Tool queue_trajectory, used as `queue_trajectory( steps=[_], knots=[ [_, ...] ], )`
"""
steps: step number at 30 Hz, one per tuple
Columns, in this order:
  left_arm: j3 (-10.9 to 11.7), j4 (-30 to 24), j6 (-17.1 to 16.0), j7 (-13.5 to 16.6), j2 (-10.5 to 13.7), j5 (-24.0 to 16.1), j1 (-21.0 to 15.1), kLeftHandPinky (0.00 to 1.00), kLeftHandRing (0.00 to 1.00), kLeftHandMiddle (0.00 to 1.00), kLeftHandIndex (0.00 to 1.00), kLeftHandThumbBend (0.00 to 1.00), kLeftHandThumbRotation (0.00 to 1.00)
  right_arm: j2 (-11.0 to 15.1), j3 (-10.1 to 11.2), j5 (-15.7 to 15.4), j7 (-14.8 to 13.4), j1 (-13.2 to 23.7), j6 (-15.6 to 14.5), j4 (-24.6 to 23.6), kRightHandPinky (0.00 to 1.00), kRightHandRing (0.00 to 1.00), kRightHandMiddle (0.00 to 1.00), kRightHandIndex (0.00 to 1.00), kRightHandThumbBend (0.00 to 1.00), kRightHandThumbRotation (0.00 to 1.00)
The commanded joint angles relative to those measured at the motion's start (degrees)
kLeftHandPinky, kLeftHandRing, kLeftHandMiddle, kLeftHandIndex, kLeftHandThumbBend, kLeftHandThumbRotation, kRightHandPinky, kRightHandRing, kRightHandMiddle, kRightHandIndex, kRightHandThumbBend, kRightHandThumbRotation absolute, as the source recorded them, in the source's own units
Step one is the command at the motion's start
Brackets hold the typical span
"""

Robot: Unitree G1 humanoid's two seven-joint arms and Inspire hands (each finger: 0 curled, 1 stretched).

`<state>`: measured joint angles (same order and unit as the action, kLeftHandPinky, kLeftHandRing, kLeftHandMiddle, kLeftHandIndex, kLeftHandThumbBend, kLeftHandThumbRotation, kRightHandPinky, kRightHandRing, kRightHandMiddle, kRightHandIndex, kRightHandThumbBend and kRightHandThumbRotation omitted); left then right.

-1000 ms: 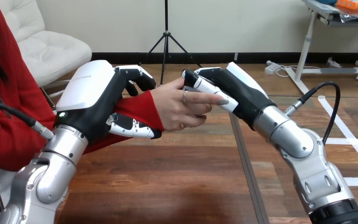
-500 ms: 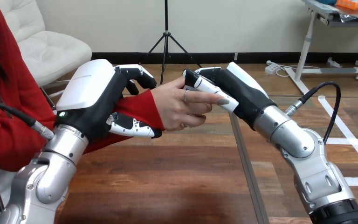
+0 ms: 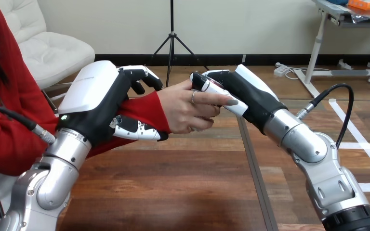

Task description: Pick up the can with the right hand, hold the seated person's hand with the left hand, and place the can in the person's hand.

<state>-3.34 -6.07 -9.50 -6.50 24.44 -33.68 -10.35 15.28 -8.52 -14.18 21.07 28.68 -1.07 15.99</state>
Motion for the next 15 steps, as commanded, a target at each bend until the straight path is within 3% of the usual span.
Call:
queue_trajectory(
  steps=[1,10,13,15],
  knots=[
    [0.9,-3.9,-1.4,1.3,-1.0,2.8,-5.6,0.48,0.65,0.70,0.61,0.85,0.20,-0.6,-1.5,0.7,1.1,3.5,2.0,-3.0,0.48,0.59,0.63,0.66,0.72,1.00],
    [1.8,-4.1,-1.3,-0.5,-2.3,10.4,-4.2,0.51,0.69,0.74,0.66,0.81,0.29,-0.4,-0.7,2.4,1.5,2.6,3.3,-2.4,0.50,0.61,0.67,0.70,0.90,1.00],
    [2.1,-3.6,-2.0,-1.1,-2.6,13.5,-3.6,0.52,0.70,0.75,0.69,0.82,0.33,-0.5,0.1,3.9,1.9,2.1,3.4,-2.3,0.51,0.63,0.70,0.72,0.95,1.00],
    [2.3,-3.3,-2.5,-1.7,-2.8,15.8,-3.1,0.55,0.73,0.77,0.74,0.88,0.42,-0.5,0.7,5.2,2.2,1.6,3.2,-2.3,0.54,0.67,0.74,0.77,0.98,1.00]
  ],
)
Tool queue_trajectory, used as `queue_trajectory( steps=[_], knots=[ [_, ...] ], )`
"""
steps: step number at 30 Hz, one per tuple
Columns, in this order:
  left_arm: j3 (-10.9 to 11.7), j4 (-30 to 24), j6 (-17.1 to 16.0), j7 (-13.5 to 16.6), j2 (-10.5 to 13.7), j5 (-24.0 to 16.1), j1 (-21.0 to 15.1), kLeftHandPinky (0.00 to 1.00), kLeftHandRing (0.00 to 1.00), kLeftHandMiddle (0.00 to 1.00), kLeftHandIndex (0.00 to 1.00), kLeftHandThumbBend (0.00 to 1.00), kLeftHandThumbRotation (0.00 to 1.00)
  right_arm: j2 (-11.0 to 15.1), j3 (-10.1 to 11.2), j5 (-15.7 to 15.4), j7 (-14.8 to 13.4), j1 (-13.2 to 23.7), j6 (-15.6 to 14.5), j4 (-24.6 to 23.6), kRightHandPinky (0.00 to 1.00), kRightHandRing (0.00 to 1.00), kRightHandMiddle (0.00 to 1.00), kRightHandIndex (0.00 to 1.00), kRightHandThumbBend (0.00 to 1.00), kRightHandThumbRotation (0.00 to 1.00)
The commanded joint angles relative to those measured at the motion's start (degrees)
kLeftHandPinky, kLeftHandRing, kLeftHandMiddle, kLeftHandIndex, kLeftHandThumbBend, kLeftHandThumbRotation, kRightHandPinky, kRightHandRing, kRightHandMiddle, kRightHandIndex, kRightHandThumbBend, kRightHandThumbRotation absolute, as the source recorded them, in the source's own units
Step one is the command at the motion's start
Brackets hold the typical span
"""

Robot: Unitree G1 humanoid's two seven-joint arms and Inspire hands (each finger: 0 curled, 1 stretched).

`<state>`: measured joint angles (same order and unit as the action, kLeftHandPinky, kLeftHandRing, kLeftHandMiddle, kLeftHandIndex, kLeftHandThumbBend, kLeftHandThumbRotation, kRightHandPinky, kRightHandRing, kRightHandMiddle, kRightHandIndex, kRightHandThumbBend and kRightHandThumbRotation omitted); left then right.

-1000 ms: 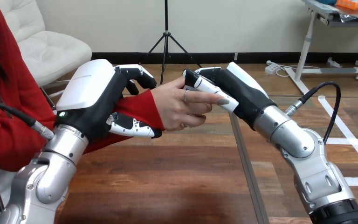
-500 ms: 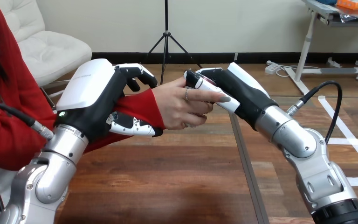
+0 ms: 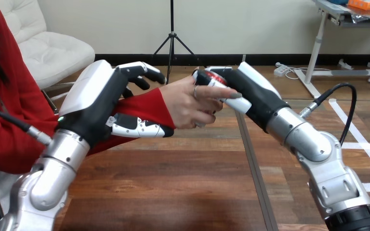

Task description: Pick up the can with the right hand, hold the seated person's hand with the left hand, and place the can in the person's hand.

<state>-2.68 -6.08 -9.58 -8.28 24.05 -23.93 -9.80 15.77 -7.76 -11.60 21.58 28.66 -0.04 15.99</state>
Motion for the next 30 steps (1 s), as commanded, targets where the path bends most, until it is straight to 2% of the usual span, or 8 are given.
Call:
queue_trajectory(
  steps=[1,7,9,12,21,30],
  knots=[
    [1.9,-3.1,-2.3,-0.3,-2.7,7.5,-3.3,0.56,0.74,0.78,0.75,0.89,0.43,-1.2,0.6,3.8,1.9,1.2,1.9,-2.4,0.54,0.68,0.75,0.78,0.98,1.00],
    [2.2,-3.3,-1.1,-1.9,-3.2,12.1,-1.9,0.63,0.81,0.84,0.84,0.97,0.59,-1.7,2.6,7.5,1.9,-0.6,0.8,-3.0,0.61,0.75,0.82,0.85,1.00,1.00],
    [2.3,-3.3,-1.0,-2.2,-3.0,12.8,-1.6,0.66,0.86,0.88,0.89,0.99,0.67,-1.7,3.0,8.2,1.7,-1.1,0.4,-3.4,0.65,0.79,0.85,0.88,1.00,1.00],
    [2.4,-3.1,-1.3,-2.3,-3.2,13.7,-0.8,0.69,0.89,0.91,0.93,0.99,0.72,-1.9,3.9,10.2,1.5,-2.3,-0.3,-4.1,0.69,0.82,0.88,0.91,1.00,1.00],
    [2.8,-1.0,-4.7,-3.3,-4.2,18.0,1.5,0.83,0.96,0.97,0.99,1.00,0.83,-1.5,5.9,14.3,1.1,-5.7,-0.5,-6.3,0.83,0.90,0.94,0.99,1.00,1.00],
    [2.7,-0.5,-5.9,-3.6,-4.7,18.7,4.3,0.92,0.98,0.98,1.00,1.00,0.92,-0.6,7.5,16.4,1.4,-9.1,0.3,-8.9,0.86,0.91,0.94,1.00,1.00,1.00]
  ],
)
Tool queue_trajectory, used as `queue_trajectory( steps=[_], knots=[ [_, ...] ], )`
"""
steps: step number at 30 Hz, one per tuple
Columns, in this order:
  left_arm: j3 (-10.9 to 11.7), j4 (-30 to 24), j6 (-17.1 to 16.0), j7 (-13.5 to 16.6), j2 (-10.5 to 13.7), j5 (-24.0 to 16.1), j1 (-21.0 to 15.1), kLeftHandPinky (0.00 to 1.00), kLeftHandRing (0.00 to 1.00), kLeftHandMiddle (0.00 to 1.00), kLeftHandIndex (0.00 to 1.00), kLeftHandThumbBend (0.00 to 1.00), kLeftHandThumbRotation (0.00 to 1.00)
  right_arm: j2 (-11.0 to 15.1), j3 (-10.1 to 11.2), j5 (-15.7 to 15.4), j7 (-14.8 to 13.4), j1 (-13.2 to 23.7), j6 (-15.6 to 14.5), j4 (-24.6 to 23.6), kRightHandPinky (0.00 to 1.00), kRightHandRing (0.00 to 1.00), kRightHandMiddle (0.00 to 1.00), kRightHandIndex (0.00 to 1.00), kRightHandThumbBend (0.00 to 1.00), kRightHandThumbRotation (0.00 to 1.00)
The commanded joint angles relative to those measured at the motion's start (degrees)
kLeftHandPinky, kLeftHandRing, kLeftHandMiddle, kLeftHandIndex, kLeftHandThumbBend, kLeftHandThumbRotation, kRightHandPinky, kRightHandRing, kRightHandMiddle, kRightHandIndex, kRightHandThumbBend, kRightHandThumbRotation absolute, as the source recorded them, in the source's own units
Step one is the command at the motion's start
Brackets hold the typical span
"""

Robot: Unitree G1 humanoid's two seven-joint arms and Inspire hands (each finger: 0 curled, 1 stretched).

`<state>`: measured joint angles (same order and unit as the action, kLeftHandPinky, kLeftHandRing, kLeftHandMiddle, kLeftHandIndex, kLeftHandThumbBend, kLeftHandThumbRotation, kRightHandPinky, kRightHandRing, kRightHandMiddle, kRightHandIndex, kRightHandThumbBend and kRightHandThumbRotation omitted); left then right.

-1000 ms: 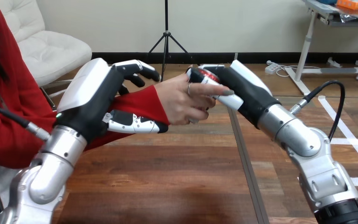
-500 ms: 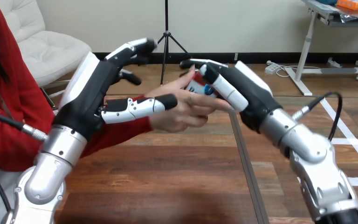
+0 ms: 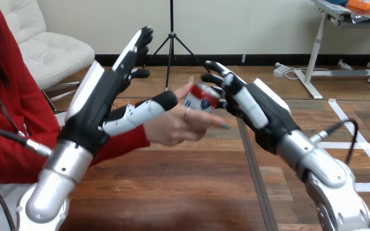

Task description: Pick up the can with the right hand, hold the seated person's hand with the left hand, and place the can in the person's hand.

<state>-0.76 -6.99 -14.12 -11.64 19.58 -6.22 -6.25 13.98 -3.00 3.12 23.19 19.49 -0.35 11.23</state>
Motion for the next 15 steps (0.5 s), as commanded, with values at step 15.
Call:
queue_trajectory(
  steps=[15],
  knots=[
    [0.4,-0.3,-1.4,-1.1,-1.6,3.0,5.6,0.97,1.00,1.00,1.00,1.00,1.00,1.9,5.6,4.3,0.0,-6.0,1.7,-8.9,0.85,0.89,0.92,1.00,1.00,1.00]
  ],
)
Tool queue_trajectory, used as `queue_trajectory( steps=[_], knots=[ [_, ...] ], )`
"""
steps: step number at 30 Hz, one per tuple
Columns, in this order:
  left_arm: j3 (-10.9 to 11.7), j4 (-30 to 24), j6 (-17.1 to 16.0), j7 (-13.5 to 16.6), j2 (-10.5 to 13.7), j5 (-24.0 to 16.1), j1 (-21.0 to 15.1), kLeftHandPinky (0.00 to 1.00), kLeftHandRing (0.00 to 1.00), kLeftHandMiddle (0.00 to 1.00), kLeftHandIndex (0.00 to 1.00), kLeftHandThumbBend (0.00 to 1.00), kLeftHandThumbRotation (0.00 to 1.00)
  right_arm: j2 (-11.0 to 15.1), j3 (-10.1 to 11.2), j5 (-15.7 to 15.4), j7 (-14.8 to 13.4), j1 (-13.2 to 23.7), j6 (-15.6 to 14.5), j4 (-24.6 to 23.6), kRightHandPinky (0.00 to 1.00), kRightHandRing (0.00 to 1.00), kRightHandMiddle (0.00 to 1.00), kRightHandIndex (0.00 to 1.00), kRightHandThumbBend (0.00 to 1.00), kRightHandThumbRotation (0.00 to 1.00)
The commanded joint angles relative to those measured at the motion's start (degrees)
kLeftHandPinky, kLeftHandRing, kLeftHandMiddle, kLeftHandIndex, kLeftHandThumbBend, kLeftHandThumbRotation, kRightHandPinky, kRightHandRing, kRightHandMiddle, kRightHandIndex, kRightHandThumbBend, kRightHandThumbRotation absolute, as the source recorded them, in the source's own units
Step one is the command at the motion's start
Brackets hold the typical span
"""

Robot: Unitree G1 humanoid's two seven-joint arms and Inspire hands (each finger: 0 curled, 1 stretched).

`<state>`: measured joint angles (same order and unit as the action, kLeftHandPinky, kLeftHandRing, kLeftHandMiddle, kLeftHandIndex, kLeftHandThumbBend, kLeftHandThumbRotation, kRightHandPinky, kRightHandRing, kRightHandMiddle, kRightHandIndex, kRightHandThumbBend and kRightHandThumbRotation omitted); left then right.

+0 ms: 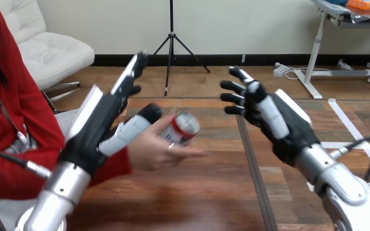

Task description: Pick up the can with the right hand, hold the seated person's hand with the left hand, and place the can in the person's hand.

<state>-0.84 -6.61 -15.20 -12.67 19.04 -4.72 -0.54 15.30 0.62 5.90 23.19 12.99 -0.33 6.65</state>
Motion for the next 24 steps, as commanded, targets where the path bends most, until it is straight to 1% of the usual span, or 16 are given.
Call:
queue_trajectory(
  steps=[1,6,10,15,16,17,18,19,21,22,24],
  knots=[
    [0.5,-1.0,-0.1,0.2,-1.1,1.2,0.4,0.97,1.00,1.00,1.00,1.00,1.00,0.7,2.3,1.8,0.1,-0.1,2.2,-4.7,0.85,0.89,0.92,1.00,1.00,1.00],
    [0.5,-1.8,-0.5,0.8,-1.6,0.9,2.1,0.99,1.00,0.99,1.00,1.00,1.00,1.0,3.1,2.8,0.4,-2.4,3.4,-6.2,0.85,0.89,0.92,1.00,1.00,1.00],
    [0.6,-2.5,-1.7,1.9,-2.9,0.7,3.8,0.98,0.99,0.97,0.98,1.00,1.00,1.2,4.0,3.8,1.0,-4.7,4.3,-7.5,0.86,0.90,0.92,1.00,1.00,1.00],
    [0.6,-3.8,-2.4,2.6,-4.1,1.0,5.8,0.91,0.96,0.95,0.95,1.00,1.00,1.1,4.9,5.2,1.3,-7.6,5.7,-9.0,0.86,0.90,0.91,1.00,1.00,1.00],
    [0.5,-4.1,-2.8,2.7,-4.4,1.3,6.4,0.89,0.96,0.95,0.94,1.00,1.00,1.0,5.2,5.6,1.3,-8.7,6.3,-9.6,0.86,0.90,0.91,1.00,1.00,1.00],
    [0.5,-4.3,-3.1,2.7,-4.7,1.5,6.8,0.87,0.95,0.94,0.93,1.00,1.00,0.8,5.4,5.9,1.3,-9.5,6.7,-10.1,0.86,0.90,0.91,1.00,1.00,1.00],
    [0.5,-4.5,-3.3,2.8,-4.9,1.6,7.1,0.83,0.93,0.93,0.92,1.00,1.00,0.8,5.6,6.0,1.3,-10.0,7.0,-10.4,0.86,0.90,0.91,0.99,1.00,1.00],
    [0.4,-4.9,-3.5,2.8,-5.3,2.2,7.7,0.81,0.92,0.92,0.91,1.00,1.00,0.5,5.9,6.7,1.7,-11.1,8.3,-10.5,0.86,0.90,0.90,0.99,1.00,1.00],
    [0.3,-5.5,-3.8,2.7,-5.9,2.7,8.5,0.78,0.91,0.91,0.89,1.00,1.00,0.3,6.3,7.5,2.2,-12.3,9.8,-10.7,0.86,0.90,0.90,0.98,1.00,1.00],
    [0.1,-6.0,-4.2,2.8,-6.3,3.1,9.3,0.77,0.90,0.90,0.89,1.00,1.00,0.0,6.6,8.5,2.7,-13.4,10.7,-10.9,0.86,0.90,0.90,0.98,1.00,1.00],
    [-0.1,-6.5,-4.7,2.8,-6.8,3.4,10.1,0.75,0.88,0.88,0.87,0.98,1.00,-0.2,6.8,9.6,3.2,-14.7,11.7,-11.2,0.87,0.91,0.90,0.98,1.00,1.00]
  ],
)
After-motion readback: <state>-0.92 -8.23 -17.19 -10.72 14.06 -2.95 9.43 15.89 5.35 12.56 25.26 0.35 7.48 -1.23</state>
